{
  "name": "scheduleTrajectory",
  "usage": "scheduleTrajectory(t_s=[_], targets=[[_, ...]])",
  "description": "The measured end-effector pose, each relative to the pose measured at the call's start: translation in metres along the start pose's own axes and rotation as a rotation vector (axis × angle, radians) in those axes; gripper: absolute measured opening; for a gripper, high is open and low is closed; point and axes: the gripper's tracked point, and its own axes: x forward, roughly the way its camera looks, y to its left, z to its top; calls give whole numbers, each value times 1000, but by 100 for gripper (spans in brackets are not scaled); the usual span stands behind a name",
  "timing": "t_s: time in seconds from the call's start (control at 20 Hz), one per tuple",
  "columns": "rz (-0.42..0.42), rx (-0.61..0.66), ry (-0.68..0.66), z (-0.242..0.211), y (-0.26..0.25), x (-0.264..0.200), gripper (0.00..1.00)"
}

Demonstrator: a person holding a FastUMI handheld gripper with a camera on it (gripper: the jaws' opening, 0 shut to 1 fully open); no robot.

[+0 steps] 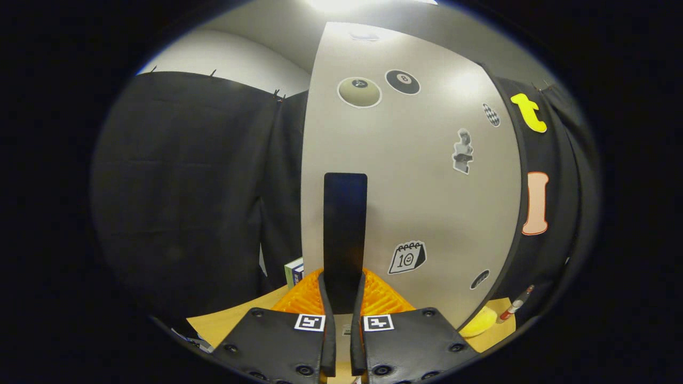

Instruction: Open the shoe cabinet door, grab the shoes and put them into the shoe cabinet, then close the shoe cabinet door.

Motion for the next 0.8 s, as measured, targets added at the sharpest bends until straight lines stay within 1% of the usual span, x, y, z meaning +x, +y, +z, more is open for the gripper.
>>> scheduleTrajectory(t_s=[0.2,0.4,0.65,0.8], targets=[[-5,-5,18,-1,-22,-47,12],[-39,-10,15,-6,-47,-91,12],[-120,-11,1,-13,-89,-142,12],[-182,-55,-8,-14,-117,-169,11]])
